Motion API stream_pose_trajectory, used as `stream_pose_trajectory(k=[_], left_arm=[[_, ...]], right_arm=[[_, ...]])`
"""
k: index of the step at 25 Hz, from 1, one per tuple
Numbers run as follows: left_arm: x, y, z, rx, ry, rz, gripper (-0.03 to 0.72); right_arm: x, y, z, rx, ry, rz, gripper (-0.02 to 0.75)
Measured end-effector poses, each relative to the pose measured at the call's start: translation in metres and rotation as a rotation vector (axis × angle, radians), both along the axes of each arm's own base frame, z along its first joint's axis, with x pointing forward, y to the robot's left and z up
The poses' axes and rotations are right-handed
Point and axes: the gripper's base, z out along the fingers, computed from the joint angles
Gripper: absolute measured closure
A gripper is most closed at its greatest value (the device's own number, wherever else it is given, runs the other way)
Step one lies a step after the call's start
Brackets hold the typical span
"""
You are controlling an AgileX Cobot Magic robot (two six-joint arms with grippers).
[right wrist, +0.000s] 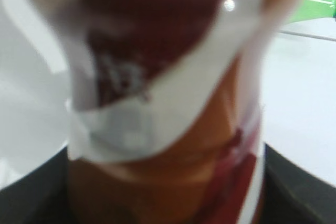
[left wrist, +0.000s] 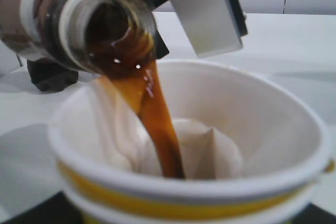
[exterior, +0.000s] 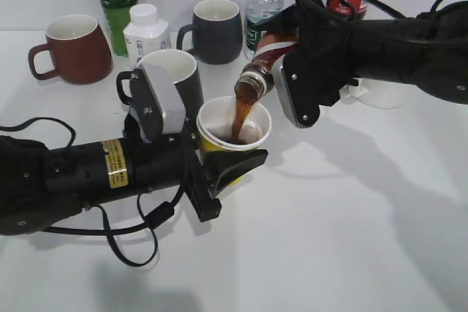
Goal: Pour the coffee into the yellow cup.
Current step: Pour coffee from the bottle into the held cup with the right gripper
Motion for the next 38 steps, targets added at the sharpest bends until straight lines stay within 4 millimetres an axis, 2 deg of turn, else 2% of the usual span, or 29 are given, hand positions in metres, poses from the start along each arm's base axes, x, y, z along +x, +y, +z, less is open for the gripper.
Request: stream_pose_trajectory(k=[31,38], left_arm=[[0.0001,-0.0001,0.0006,-0.006,-0.002,0.001,0.288],[0.0012,0.0004,0.0042,-0.045,-0.013,0.007,0.288]], right_arm=[[0.0013,0.0008,0.0045,0.008,-0.066,0.01,0.237],[0.0005,0.0025,0.0047,0.114,0.039,-0.039,0.237]])
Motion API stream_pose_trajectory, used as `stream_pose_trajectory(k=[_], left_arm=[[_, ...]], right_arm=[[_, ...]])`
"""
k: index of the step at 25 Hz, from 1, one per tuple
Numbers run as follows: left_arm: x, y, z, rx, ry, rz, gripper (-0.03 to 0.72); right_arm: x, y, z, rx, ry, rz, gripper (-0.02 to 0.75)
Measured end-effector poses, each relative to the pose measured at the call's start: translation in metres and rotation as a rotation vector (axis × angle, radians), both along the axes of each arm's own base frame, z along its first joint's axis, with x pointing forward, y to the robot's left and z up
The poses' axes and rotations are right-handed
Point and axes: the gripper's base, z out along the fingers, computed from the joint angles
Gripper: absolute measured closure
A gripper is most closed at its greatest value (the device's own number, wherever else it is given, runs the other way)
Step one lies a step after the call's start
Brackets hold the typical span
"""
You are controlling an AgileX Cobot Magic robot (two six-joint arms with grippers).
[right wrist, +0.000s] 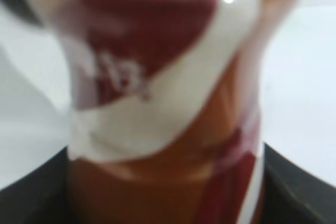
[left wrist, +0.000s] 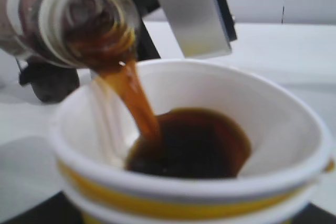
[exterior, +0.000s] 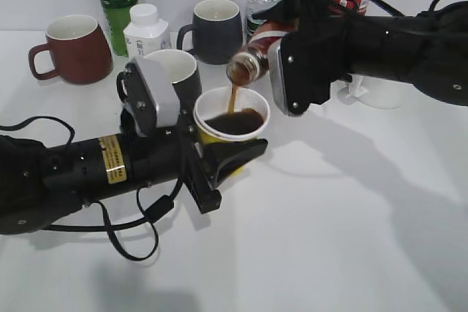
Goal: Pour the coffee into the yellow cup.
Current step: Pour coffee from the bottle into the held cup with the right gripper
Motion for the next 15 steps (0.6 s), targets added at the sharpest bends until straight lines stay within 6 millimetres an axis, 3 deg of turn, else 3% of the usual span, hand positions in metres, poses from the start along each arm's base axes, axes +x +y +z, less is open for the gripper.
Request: stream_pose_trajectory(k=[9,15], left_arm=[[0.005,0.007,0.004,-0.044,0.003,0.063,0.288],[0.002,0.031,0.015,-0.078,0.012,0.172,0.288]], right_arm=[[-0.002,0.002,-0.001,0.283,0.303,-0.11,0.237],[-0.002,0.003,0.001,0.527,0.531,-0.196,0.237]])
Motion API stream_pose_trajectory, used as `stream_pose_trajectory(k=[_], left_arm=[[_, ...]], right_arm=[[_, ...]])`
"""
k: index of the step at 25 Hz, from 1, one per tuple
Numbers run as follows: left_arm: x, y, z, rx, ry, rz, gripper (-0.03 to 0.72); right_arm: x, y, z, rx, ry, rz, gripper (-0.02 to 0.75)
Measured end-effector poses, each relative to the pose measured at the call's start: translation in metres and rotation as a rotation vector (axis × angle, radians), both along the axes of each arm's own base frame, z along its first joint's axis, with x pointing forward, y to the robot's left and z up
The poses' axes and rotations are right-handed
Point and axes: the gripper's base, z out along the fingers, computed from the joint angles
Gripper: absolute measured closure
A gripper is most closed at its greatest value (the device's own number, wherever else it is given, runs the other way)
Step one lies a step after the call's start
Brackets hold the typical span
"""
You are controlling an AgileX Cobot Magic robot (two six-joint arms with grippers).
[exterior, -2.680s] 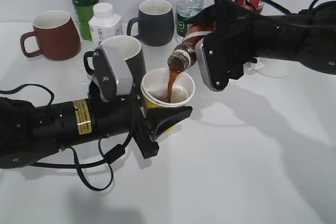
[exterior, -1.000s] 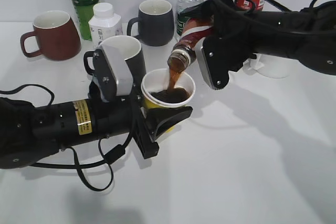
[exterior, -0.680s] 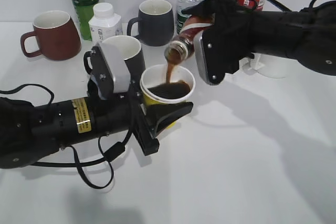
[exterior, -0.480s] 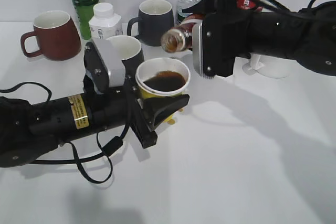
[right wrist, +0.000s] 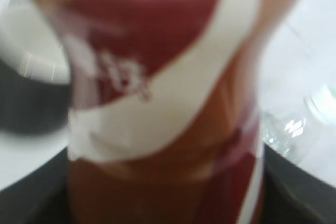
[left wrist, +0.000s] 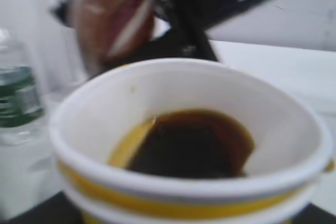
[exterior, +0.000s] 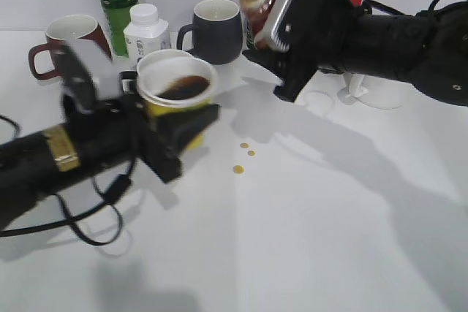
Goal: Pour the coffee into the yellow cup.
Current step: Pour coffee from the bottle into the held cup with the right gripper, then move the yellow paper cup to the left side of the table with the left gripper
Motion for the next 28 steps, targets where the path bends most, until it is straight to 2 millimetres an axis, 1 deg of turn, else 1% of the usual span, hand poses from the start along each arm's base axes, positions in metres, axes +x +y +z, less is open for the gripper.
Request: stream_pose_trajectory(k=[4,8,13,17,22,24,28], left_arm=[[-0.001,0.026,0.008,-0.016,0.002,0.1,0.288],[0.0,0.054,0.017,-0.038,-0.003,0.222,0.289],[0.01,0.089,0.017,-0.043,0.012,0.383,0.29],[0.017,0.109,0.015,-0.026,0.021,0.468,0.29],[0.025,0.13,0.011,-0.013,0.039,0.582,0.29],[0.028,0.133,0.008,0.002,0.037,0.601,0.29],[0.041,0.133,-0.006,0.016,0.064,0.621,0.29]], right_arm=[[0.002,0.0,0.003,0.176,0.116,-0.064,0.237],[0.007,0.001,-0.002,0.316,0.209,-0.13,0.237],[0.013,-0.002,-0.01,0.426,0.301,-0.221,0.237],[0.016,-0.002,-0.016,0.472,0.325,-0.252,0.237],[0.019,-0.002,-0.03,0.465,0.356,-0.268,0.237],[0.02,-0.001,-0.035,0.462,0.367,-0.275,0.237],[0.021,-0.002,-0.038,0.473,0.379,-0.293,0.237]])
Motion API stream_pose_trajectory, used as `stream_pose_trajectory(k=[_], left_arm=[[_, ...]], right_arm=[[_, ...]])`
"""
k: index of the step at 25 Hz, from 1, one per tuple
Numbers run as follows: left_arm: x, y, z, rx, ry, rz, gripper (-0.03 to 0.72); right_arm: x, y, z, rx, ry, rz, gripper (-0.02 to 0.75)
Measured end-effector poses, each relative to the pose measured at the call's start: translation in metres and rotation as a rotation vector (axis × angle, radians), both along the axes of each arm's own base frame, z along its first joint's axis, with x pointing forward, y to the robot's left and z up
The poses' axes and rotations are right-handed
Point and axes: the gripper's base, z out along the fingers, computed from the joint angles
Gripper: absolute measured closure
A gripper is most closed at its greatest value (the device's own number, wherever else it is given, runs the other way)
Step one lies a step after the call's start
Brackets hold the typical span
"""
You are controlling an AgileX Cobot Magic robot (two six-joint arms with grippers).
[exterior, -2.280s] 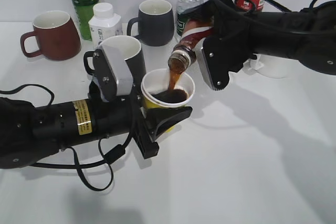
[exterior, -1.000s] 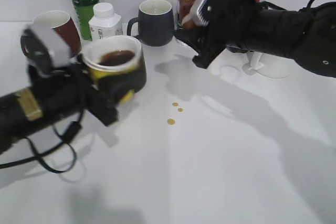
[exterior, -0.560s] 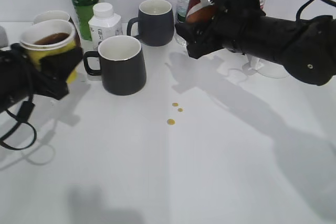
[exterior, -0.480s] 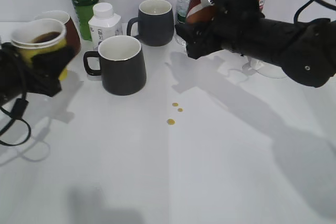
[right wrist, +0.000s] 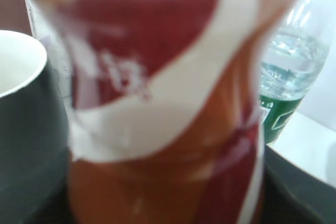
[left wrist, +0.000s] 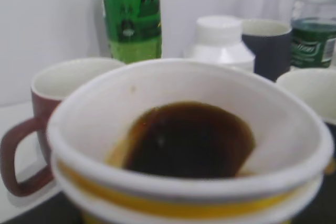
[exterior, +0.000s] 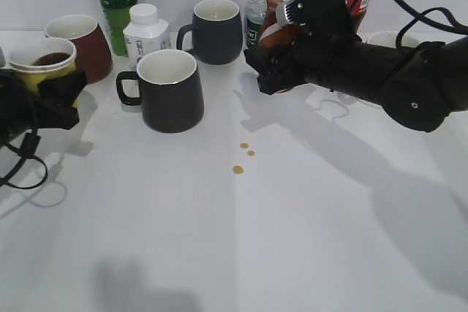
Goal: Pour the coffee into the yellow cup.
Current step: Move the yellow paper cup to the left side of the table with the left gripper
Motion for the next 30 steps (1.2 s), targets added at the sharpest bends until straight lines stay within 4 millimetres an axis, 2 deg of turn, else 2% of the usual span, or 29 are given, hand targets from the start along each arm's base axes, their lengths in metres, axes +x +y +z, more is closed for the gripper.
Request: stream_pose_trajectory(k=[9,13,21,26,30], left_arm=[[0.029,-0.004,-0.044,-0.005,0.076,0.002,0.291],[0.035,-0.005,-0.049,-0.015,0.06,0.0,0.286],[0.031,-0.005,-0.054,-0.012,0.083,-0.004,0.123],[0.018,-0.003,-0.052,-0.006,0.108,-0.003,0.106],[0.008,-0.001,-0.047,-0.007,0.11,0.0,0.106]], right_arm=[[0.0,0.0,0.0,-0.025,-0.027,0.005,0.237],[0.0,0.0,0.0,-0.024,-0.029,0.004,0.237],[0.001,0.0,0.0,-0.009,-0.018,-0.003,0.237],[0.002,0.001,-0.008,0.007,0.001,-0.006,0.237],[0.005,0.004,-0.03,0.03,0.014,0.008,0.237]])
